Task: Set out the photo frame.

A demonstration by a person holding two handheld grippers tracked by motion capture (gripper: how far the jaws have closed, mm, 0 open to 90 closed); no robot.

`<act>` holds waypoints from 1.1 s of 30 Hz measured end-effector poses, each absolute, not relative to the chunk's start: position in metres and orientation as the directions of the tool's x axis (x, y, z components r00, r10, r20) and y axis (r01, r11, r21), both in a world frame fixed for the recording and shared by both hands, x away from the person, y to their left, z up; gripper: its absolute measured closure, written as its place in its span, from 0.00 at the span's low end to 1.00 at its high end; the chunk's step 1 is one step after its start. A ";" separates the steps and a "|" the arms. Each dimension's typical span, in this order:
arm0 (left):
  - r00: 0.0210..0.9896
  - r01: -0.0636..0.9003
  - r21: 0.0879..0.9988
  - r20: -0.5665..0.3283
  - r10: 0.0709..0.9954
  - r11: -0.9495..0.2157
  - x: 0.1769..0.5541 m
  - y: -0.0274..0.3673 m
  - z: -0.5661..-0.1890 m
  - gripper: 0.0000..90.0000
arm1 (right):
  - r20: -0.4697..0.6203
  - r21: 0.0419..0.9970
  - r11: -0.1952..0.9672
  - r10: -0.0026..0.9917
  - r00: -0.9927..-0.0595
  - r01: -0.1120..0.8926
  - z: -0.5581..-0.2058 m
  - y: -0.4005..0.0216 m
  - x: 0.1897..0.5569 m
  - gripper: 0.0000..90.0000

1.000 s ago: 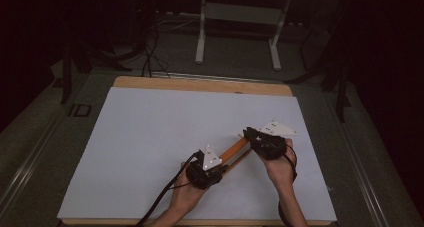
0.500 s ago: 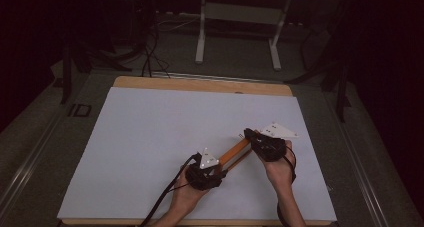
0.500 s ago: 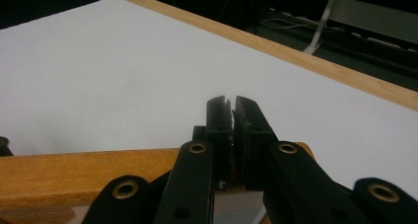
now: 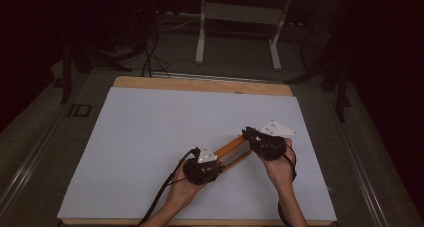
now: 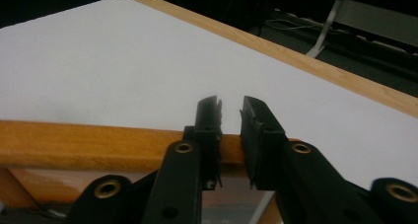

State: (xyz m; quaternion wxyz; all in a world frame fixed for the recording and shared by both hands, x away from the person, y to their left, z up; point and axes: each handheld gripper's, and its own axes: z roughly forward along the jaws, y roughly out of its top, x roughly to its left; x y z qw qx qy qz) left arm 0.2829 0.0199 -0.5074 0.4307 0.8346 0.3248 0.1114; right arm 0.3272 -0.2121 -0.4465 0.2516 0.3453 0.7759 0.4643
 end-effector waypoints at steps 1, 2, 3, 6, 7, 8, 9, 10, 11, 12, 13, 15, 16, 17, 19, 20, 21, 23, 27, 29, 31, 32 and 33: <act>0.765 0.448 0.792 -0.099 0.637 -0.415 0.284 0.022 -0.505 0.77 | -0.070 0.895 0.328 0.772 -0.632 0.301 -0.446 -0.213 0.327 0.84; 0.768 0.446 0.791 -0.098 0.633 -0.419 0.285 0.024 -0.502 0.77 | -0.067 0.896 0.326 0.771 -0.633 0.302 -0.445 -0.214 0.327 0.84; 0.771 0.447 0.790 -0.102 0.629 -0.419 0.286 0.026 -0.499 0.77 | -0.069 0.896 0.326 0.770 -0.634 0.300 -0.444 -0.214 0.327 0.83; 0.772 0.466 0.784 -0.133 0.621 -0.411 0.292 0.033 -0.489 0.77 | -0.072 0.898 0.327 0.769 -0.635 0.294 -0.442 -0.215 0.327 0.81; 0.774 0.469 0.783 -0.141 0.617 -0.409 0.295 0.036 -0.485 0.77 | -0.076 0.897 0.331 0.768 -0.636 0.293 -0.441 -0.216 0.326 0.81; 0.780 0.464 0.785 -0.141 0.609 -0.411 0.297 0.039 -0.482 0.77 | -0.074 0.897 0.329 0.769 -0.635 0.294 -0.441 -0.216 0.326 0.80; 0.784 0.460 0.786 -0.142 0.604 -0.413 0.299 0.041 -0.478 0.77 | -0.075 0.897 0.331 0.769 -0.635 0.294 -0.441 -0.216 0.326 0.79; 0.789 0.457 0.785 -0.142 0.598 -0.417 0.302 0.044 -0.474 0.77 | -0.078 0.896 0.333 0.769 -0.635 0.293 -0.440 -0.216 0.327 0.78; 0.794 0.454 0.783 -0.139 0.592 -0.425 0.304 0.046 -0.471 0.77 | -0.078 0.895 0.334 0.769 -0.634 0.295 -0.440 -0.216 0.327 0.78; 0.798 0.450 0.782 -0.136 0.588 -0.431 0.306 0.049 -0.467 0.77 | -0.079 0.895 0.335 0.768 -0.635 0.294 -0.440 -0.215 0.327 0.77; 0.803 0.444 0.782 -0.129 0.582 -0.438 0.308 0.051 -0.463 0.77 | -0.080 0.895 0.336 0.768 -0.636 0.294 -0.440 -0.215 0.327 0.77; 0.813 0.429 0.782 -0.117 0.571 -0.451 0.311 0.057 -0.454 0.77 | -0.077 0.894 0.336 0.766 -0.638 0.295 -0.441 -0.215 0.327 0.77; 0.817 0.425 0.783 -0.115 0.566 -0.454 0.313 0.059 -0.450 0.77 | -0.076 0.894 0.336 0.765 -0.639 0.295 -0.441 -0.215 0.327 0.76; 0.819 0.423 0.784 -0.115 0.562 -0.455 0.314 0.061 -0.447 0.77 | -0.077 0.894 0.338 0.763 -0.641 0.295 -0.441 -0.214 0.327 0.76; 0.825 0.416 0.783 -0.111 0.554 -0.463 0.316 0.067 -0.439 0.77 | -0.084 0.893 0.344 0.761 -0.644 0.289 -0.441 -0.213 0.326 0.76; 0.830 0.408 0.782 -0.104 0.548 -0.470 0.316 0.070 -0.436 0.77 | -0.083 0.893 0.344 0.759 -0.646 0.289 -0.441 -0.212 0.326 0.76; 0.831 0.408 0.784 -0.106 0.545 -0.469 0.316 0.072 -0.433 0.77 | -0.085 0.892 0.348 0.756 -0.649 0.288 -0.441 -0.212 0.326 0.75; 0.838 0.402 0.784 -0.107 0.536 -0.472 0.318 0.077 -0.427 0.77 | -0.087 0.891 0.352 0.751 -0.654 0.286 -0.440 -0.211 0.325 0.75; 0.850 0.390 0.787 -0.106 0.516 -0.479 0.320 0.083 -0.419 0.77 | -0.090 0.889 0.364 0.734 -0.674 0.277 -0.440 -0.208 0.324 0.73; 0.859 0.375 0.787 -0.096 0.503 -0.490 0.321 0.085 -0.414 0.77 | -0.097 0.886 0.377 0.719 -0.688 0.269 -0.441 -0.205 0.324 0.72; 0.867 0.365 0.787 -0.093 0.490 -0.497 0.320 0.086 -0.410 0.77 | -0.100 0.884 0.387 0.707 -0.700 0.264 -0.442 -0.204 0.323 0.71; 0.871 0.361 0.787 -0.092 0.483 -0.501 0.321 0.087 -0.409 0.77 | -0.097 0.883 0.389 0.700 -0.707 0.264 -0.443 -0.203 0.324 0.71; 0.875 0.357 0.785 -0.091 0.476 -0.506 0.321 0.087 -0.408 0.77 | -0.096 0.882 0.392 0.695 -0.712 0.263 -0.443 -0.203 0.323 0.70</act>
